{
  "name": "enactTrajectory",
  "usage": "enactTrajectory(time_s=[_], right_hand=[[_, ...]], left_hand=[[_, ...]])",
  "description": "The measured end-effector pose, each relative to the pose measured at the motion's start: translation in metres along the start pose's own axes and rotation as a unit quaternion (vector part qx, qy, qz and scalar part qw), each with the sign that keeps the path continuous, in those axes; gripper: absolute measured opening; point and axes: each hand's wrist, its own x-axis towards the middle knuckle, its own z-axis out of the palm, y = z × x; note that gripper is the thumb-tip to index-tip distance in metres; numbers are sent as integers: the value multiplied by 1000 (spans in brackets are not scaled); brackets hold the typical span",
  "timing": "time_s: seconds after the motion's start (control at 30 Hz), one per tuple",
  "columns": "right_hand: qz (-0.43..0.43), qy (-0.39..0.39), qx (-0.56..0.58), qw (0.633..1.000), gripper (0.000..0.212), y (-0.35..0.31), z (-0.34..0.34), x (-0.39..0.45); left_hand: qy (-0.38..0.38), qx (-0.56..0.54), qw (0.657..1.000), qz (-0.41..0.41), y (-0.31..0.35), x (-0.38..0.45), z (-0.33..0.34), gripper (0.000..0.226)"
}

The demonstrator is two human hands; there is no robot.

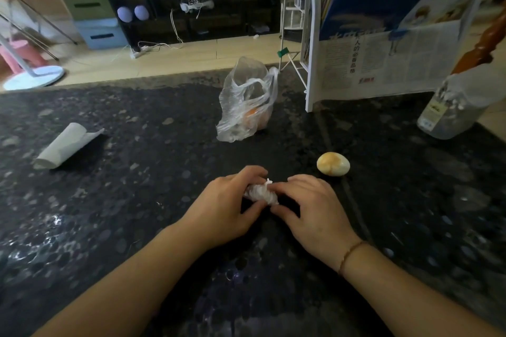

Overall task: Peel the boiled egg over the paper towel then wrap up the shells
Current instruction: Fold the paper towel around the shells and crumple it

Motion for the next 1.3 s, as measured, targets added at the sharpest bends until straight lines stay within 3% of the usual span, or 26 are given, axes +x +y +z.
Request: enactTrajectory(time_s=[0.07, 0.17, 0.37, 0.47, 0.6, 0.8, 0.87, 0.97, 1.13, 1.17, 1.23, 1.3], right_hand=[[-16, -3, -13, 1000, 36, 3, 1, 0], [-21, 4, -18, 1000, 33, 4, 3, -1], [-23, -3, -12, 1000, 35, 5, 4, -1], [-29, 5, 78, 997, 24, -7, 3, -2], [-3, 7, 263, 965, 23, -29, 4, 7], [-32, 21, 326, 945, 26, -58, 27, 40], [-42, 19, 373, 926, 29, -72, 38, 52], [-32, -4, 468, 883, 25, -91, 54, 69], [69, -127, 600, 787, 20, -112, 73, 98], [79, -132, 587, 795, 16, -119, 76, 104], [62, -116, 507, 852, 18, -133, 83, 113], [59, -127, 487, 862, 25, -156, 88, 121]], left_hand=[[-19, -20, 1000, 16, -3, 4, -3, 29], [-46, -14, 999, 13, -7, 6, -2, 29], [19, 10, 999, 35, 2, -6, 3, 22], [46, 24, 996, 74, 8, -19, -1, 24], [102, -46, 993, 44, 4, -27, -15, 32], [167, -128, 977, -34, -28, -37, -42, 31], [189, -127, 973, -45, -41, -39, -53, 29], [193, -39, 980, -35, -62, -44, -74, 27], [188, -18, 982, 32, -105, -55, -98, 21], [179, -26, 983, 31, -112, -58, -103, 20], [164, -68, 984, -1, -118, -67, -115, 22], [167, -158, 970, -79, -117, -80, -132, 29]])
